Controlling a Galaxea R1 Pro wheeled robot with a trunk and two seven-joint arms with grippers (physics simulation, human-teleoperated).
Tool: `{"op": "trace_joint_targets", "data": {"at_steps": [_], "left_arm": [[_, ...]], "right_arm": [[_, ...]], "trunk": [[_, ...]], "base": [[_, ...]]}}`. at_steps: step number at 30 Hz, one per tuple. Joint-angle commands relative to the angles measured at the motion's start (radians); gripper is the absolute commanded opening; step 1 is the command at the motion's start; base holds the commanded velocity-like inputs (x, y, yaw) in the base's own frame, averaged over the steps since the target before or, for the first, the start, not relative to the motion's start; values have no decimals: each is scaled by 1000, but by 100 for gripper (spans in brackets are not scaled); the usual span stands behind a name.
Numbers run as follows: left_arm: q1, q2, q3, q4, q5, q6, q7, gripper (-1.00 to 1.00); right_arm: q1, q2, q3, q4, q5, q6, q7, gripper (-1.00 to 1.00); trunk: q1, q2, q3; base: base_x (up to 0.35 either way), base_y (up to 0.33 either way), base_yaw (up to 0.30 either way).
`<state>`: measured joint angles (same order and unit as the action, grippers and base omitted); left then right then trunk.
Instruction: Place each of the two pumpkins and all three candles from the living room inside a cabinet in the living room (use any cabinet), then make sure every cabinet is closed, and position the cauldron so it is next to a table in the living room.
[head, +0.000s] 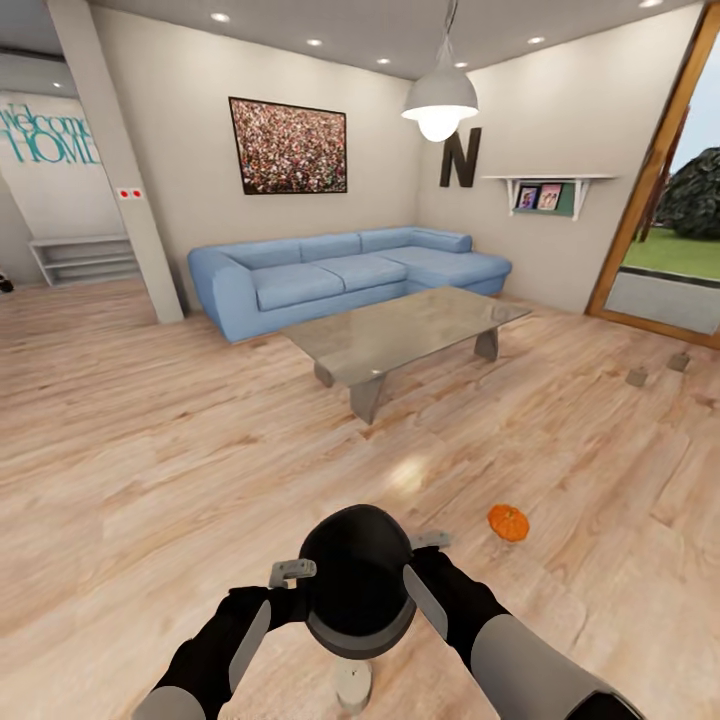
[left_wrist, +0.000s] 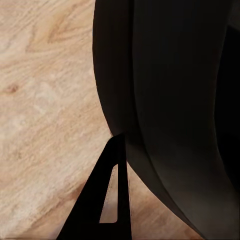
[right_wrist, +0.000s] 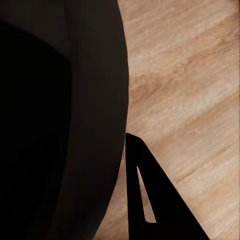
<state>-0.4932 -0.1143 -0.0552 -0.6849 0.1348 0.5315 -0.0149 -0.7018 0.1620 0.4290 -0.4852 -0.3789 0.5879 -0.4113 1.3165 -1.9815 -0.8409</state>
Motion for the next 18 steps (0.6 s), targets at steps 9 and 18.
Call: {"op": "trace_joint_targets", "data": {"at_steps": [9, 18], "left_arm": [[-1, -1, -2, -1, 37, 5, -2, -100], [-1, -1, -2, -1, 37, 5, -2, -100]], "right_arm": [[-1, 5, 5, -12, -34, -8, 19, -100], [-1, 5, 5, -12, -34, -8, 19, -100]], "trunk": [[0, -1, -1], [0, -1, -1]], "base": [[0, 0, 281], [0, 0, 282]]}}
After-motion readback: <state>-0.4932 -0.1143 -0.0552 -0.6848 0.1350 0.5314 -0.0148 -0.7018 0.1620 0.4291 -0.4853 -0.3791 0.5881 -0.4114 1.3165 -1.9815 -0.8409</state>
